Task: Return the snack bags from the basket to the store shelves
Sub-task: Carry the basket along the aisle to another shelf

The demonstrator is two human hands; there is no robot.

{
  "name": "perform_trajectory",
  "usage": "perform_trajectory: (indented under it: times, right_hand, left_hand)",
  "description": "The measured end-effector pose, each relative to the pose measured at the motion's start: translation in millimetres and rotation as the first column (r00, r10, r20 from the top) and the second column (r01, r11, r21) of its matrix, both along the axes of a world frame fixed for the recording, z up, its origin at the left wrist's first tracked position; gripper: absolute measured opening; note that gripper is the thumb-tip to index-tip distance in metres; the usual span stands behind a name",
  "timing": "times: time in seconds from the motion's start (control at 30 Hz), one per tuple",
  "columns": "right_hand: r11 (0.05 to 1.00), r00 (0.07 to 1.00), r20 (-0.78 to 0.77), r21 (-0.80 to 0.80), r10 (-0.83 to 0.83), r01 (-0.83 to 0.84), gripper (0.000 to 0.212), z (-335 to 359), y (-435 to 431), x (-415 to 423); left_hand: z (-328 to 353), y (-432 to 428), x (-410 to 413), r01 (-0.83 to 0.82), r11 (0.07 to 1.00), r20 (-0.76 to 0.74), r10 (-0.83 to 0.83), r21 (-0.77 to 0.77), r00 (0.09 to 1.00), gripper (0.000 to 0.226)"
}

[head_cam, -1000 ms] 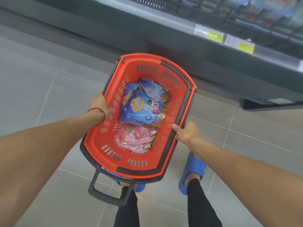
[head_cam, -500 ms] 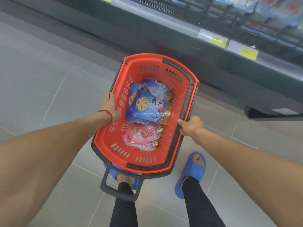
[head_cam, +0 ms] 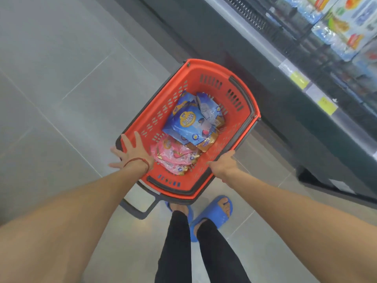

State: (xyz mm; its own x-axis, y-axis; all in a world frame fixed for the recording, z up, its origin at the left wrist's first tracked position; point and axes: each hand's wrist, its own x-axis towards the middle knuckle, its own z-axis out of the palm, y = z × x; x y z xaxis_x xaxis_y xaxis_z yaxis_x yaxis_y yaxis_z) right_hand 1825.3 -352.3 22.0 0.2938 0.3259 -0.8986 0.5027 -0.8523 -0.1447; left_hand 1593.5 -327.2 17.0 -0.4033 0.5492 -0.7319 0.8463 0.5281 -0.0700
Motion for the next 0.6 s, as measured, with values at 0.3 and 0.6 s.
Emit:
perform_trajectory:
  times: [0.3,0.6]
  right_hand:
    - [0.984,0.981,0.090,-0.068,0.171,-0.165,0.073,-39.6,4.7,-25.0]
    - [0.970,0.947,0.217,0.000,0.238,-0.244,0.105,-36.8,-5.9,-30.3]
  left_hand:
    - [-26.0,-41.6,-15.0,0.111,0.990,0.047,-0.115,0.088,0.992,0.085]
    - [-29.6,-38.1,-28.6,0.184,0.976,0.034,-0.189,0.120,0.981,0.082]
